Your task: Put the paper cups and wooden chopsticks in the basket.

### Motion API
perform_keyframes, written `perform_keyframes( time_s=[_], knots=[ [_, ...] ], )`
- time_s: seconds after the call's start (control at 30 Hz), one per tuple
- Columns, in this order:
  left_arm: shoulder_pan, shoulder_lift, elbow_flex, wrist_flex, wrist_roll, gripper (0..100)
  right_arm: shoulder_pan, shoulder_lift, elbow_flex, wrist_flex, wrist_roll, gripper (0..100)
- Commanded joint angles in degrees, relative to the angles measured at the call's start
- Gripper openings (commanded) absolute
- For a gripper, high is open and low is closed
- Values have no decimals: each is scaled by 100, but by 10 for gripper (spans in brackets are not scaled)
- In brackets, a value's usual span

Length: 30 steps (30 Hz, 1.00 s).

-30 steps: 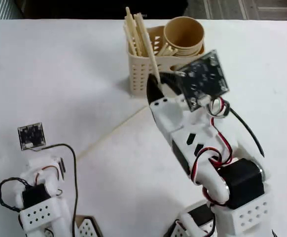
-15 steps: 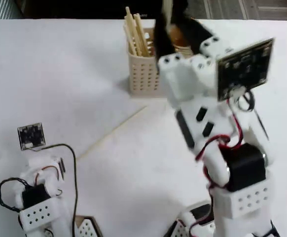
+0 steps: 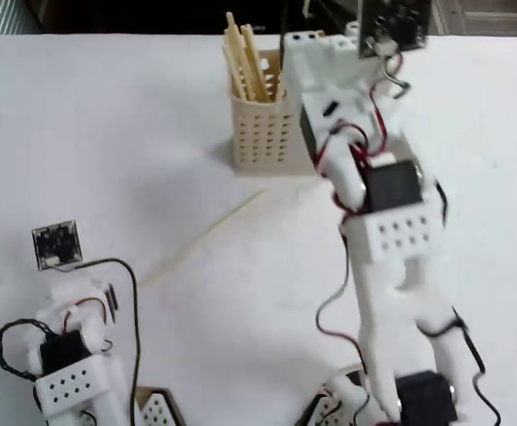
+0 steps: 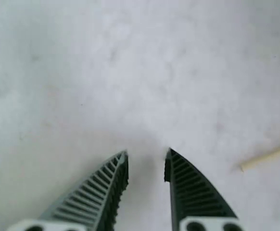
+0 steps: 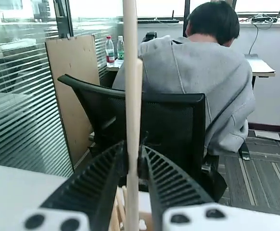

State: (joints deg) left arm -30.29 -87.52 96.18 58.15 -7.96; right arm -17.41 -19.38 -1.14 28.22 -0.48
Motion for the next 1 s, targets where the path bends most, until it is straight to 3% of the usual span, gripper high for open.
perform_keyframes(
  time_s=[0.0, 0.17, 0.47, 0.57, 0.77, 0.97],
  knots=[
    [57, -66, -53, -88, 0, 139, 84, 259, -246, -840, -44, 17],
    [57, -66, -53, -88, 0, 139, 84, 620, -246, -1701, -35, 17],
    [57, -66, -53, -88, 0, 139, 145, 1736, -246, -2378, 0, 18],
    [57, -66, -53, -88, 0, 139, 180, 1851, -255, -2026, 0, 36],
    [57, -66, -53, -88, 0, 139, 127, 1534, -264, -804, 0, 232],
    [57, -66, -53, -88, 0, 139, 127, 505, -255, 576, 0, 246]
  ],
)
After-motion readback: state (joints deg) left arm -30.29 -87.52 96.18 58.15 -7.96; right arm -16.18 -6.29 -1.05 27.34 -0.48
